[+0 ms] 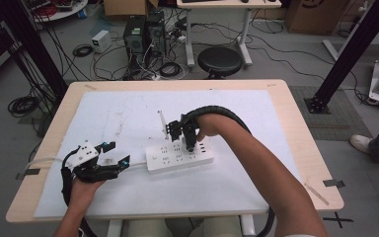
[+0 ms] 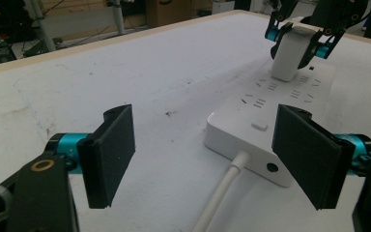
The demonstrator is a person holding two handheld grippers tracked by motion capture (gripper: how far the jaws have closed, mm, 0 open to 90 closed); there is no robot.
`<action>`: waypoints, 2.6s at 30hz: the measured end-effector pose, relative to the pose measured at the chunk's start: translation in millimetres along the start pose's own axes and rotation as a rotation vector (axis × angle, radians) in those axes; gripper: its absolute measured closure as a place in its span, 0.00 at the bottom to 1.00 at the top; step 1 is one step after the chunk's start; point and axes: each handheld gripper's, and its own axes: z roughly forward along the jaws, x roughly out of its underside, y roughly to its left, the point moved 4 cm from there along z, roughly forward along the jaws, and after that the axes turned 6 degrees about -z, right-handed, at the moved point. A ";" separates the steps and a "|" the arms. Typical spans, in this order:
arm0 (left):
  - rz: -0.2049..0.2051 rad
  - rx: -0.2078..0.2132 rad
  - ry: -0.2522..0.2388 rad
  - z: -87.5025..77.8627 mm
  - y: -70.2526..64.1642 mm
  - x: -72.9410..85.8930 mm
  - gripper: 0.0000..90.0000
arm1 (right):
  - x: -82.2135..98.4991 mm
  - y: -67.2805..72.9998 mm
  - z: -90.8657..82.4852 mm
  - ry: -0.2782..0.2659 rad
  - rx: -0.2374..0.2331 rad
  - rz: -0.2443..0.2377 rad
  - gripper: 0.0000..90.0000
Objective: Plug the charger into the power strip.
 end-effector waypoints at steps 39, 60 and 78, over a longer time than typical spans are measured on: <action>-0.018 0.004 -0.026 -2.3 -2.3 -2.4 0.26 | 83.1 21.0 -5.9 -0.665 0.103 0.549 0.24; -0.031 0.013 -0.059 0.8 -5.1 -8.2 0.26 | 167.2 102.7 9.6 -0.923 0.350 0.918 0.23; -0.024 0.012 -0.070 -2.7 -6.5 -8.8 0.26 | 174.7 135.6 23.6 -0.960 0.452 0.993 0.21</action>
